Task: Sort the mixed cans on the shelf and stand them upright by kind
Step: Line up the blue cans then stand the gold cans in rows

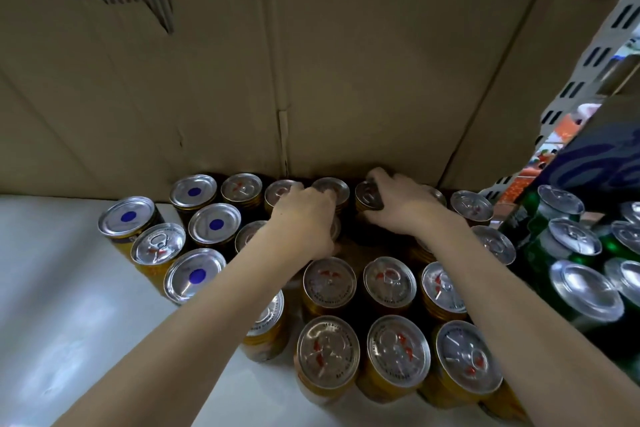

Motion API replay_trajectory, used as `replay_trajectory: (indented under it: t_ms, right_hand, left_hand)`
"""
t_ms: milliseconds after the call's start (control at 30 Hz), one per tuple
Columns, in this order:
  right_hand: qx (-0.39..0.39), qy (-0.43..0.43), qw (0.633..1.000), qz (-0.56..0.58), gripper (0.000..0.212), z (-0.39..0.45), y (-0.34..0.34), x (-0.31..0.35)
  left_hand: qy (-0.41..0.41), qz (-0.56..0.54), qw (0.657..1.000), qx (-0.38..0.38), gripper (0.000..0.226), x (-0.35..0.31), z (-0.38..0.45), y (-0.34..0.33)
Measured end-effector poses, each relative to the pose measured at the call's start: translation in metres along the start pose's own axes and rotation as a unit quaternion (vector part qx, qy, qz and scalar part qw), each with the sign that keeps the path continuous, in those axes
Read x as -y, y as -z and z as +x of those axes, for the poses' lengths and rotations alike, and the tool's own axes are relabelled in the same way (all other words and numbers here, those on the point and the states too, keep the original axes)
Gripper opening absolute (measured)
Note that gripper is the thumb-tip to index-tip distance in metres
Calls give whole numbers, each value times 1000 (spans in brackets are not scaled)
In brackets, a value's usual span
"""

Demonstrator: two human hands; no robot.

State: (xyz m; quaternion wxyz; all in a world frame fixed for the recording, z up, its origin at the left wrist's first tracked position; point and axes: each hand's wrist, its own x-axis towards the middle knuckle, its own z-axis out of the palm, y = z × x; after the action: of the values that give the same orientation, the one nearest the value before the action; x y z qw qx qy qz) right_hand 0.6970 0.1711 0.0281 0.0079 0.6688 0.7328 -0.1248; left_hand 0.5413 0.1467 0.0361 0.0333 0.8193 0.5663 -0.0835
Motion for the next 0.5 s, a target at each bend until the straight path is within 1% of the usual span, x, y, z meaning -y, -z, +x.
replay_trajectory:
  t_ms: [67,133,200,267,300,367,433,500]
  right_hand:
    - [-24,-4,1000,-7,66,1,-2,0]
    - [-33,-12,999,21,70,-1,-1,-1]
    - [-34,-14,998,50,71,-5,3,-2]
    - [-42,-1,997,70,59,-10,7,-4]
    - [-52,5,995,88,52,-13,10,-6]
    - [-76,13,989,126,47,-19,19,-9]
    - [-100,15,984,150,50,-27,31,-11]
    - [-104,16,982,160,56,-35,44,-12]
  left_hand:
    - [-13,9,1000,-5,64,3,1,4]
    - [-31,19,999,-11,65,9,-1,9]
    - [-44,0,999,-20,68,16,-5,16]
    - [-50,-37,997,-41,66,22,-8,23]
    - [-53,-59,995,-55,61,25,-8,28]
    - [-56,-100,990,-78,47,29,-9,37]
    - [-61,-122,986,-99,42,33,-10,47]
    - [-72,-142,981,-113,45,35,-11,56]
